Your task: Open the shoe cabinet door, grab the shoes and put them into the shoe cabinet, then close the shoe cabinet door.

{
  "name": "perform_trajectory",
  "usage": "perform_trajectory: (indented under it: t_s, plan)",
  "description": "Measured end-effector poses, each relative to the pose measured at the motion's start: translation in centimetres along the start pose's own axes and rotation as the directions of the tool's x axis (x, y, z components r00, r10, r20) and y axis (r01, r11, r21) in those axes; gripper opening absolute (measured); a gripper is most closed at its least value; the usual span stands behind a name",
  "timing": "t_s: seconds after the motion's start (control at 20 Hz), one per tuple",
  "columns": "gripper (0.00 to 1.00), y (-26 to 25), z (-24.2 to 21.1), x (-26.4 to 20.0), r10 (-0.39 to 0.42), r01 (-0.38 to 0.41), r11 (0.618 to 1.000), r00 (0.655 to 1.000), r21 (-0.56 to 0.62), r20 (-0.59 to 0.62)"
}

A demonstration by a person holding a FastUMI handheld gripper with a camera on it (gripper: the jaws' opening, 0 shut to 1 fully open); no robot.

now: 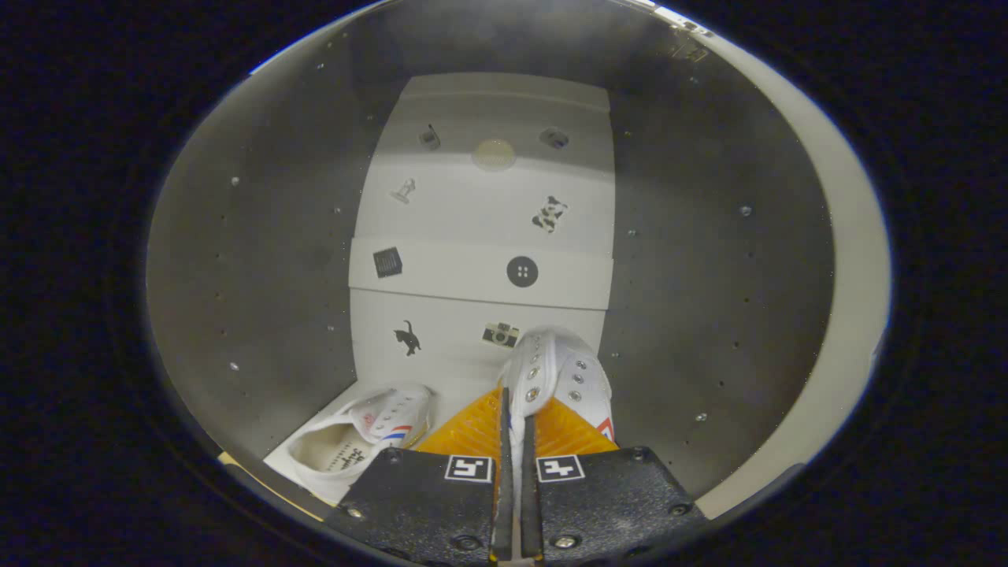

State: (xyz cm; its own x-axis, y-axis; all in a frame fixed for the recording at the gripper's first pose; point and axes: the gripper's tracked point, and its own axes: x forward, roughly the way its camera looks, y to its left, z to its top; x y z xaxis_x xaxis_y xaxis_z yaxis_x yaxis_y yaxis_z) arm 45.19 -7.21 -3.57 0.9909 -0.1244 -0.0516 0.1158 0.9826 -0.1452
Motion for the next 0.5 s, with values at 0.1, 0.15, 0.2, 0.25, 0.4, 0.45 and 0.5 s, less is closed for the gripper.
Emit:
perform_trajectory:
  t_s: [0.1,0.15,0.2,0.25,0.4,0.45,0.5]
  plan:
    - [0.07,0.5,-1.0,1.9,0.034,-0.034,0.999,0.999,-0.034,-0.013]
    - [0.07,0.9,-1.7,2.6,0.049,-0.05,0.998,0.998,-0.042,-0.03]
    - [0.08,1.0,-2.4,3.3,0.057,-0.059,0.998,0.997,-0.037,-0.052]
    - [0.08,1.3,-3.1,3.7,0.062,-0.064,0.998,0.995,-0.024,-0.074]
    - [0.21,1.0,-2.3,3.9,0.017,-0.017,1.0,0.999,-0.026,-0.031]
    - [0.28,1.2,-1.3,3.4,0.01,-0.009,0.999,1.0,-0.033,0.008]
    - [0.34,1.2,-0.3,2.5,0.004,-0.002,0.998,0.999,-0.055,0.034]
